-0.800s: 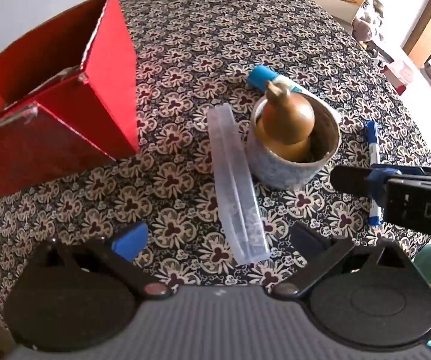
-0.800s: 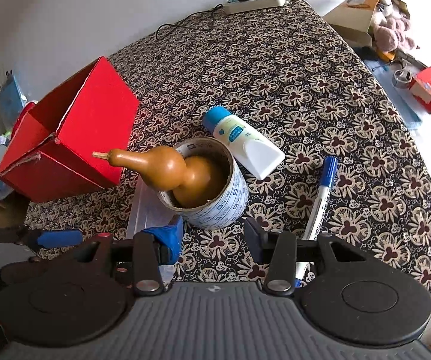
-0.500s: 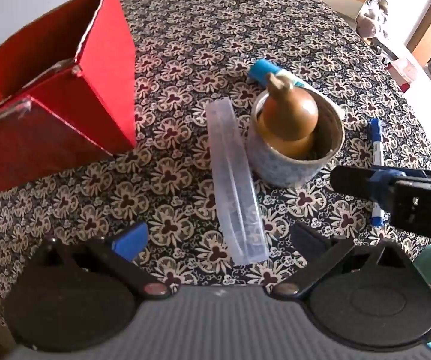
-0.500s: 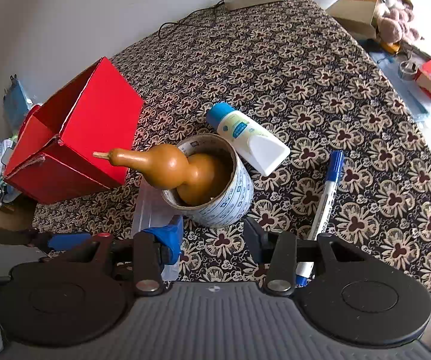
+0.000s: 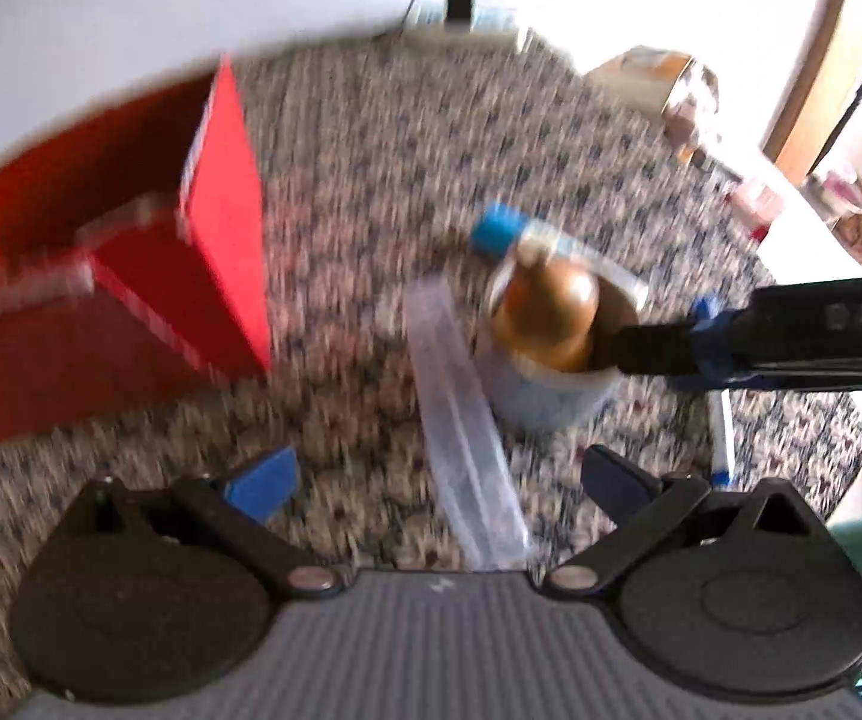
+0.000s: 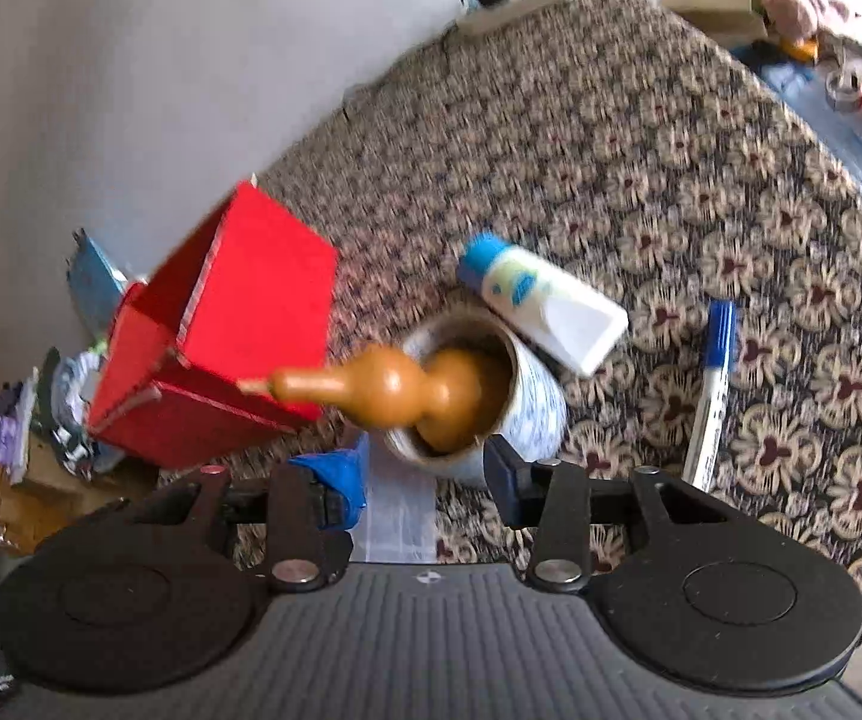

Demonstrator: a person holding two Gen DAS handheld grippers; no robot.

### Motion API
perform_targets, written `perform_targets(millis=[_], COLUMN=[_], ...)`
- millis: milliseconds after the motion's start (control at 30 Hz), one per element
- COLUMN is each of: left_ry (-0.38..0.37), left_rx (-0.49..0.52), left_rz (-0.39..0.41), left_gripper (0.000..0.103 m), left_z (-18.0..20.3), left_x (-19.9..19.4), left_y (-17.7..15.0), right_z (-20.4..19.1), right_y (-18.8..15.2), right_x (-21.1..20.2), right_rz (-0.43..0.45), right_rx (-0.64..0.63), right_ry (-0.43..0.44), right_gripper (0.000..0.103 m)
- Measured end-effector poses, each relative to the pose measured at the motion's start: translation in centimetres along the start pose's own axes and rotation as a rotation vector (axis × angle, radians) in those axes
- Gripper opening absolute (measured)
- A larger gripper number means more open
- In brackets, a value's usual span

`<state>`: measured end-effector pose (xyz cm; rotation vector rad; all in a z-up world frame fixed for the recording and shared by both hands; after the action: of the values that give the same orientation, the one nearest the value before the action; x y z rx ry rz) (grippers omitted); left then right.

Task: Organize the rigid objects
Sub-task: 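Move the right gripper down around the brown gourd in the tape roll, then close the right gripper on the gourd and lift it out of the tape roll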

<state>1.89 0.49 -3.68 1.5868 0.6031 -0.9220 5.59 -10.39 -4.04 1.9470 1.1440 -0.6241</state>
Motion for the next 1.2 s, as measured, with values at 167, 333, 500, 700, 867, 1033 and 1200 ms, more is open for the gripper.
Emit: perform_targets(millis=[167, 333, 500, 700, 867, 1033, 1200], left_ry=[-0.074, -0.125, -0.13, -0.151, -0.167, -0.155, -0.147], left_rx=[0.09, 0.125, 0.151, 0.18, 0.173, 0.187, 0.19], left_rz=[0.128, 0.165, 0.171, 0.171, 0.116, 0.104, 0.121], left_gripper=[0.1, 0.1, 0.1, 0.075, 0.058, 0.038, 0.038], left_z=[1.9, 2.8, 3.2, 4.1, 3.9, 4.4, 4.4], left_x=[-1.0, -0.4, 1.4, 2.3, 4.2, 5.0, 4.6], left_y=[1.9, 2.9, 4.0, 4.0, 3.5, 3.7, 3.9], right_z=[0.2, 0.4, 0.1, 0.1, 0.5, 0.3, 0.0], right_y=[1.9, 2.9, 3.4, 3.5, 3.4, 3.6, 4.1], right_x=[-0.9, -0.9, -0.1, 1.3, 2.7, 3.1, 2.8], right_rz=[0.029, 0.06, 0.04, -0.008, -0.056, -0.058, -0.045], right_rx=[0.099, 0.148, 0.151, 0.168, 0.185, 0.153, 0.126], right_ry=[0.075, 0.081, 0.096, 0.109, 0.118, 0.114, 0.117], right_gripper=[0.026, 0.026, 0.026, 0.026, 0.026, 0.024, 0.02])
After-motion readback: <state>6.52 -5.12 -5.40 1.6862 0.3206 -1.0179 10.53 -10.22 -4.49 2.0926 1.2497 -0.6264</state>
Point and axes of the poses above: each gripper's, at about its wrist camera, not at the fingertips, and x roughly the way its jaws point, z to its right, y to its top, the point moved 7 cm from there along x, roughly the way its jaws point, and after that the axes turned 6 degrees about x, right-handed, at the moved point
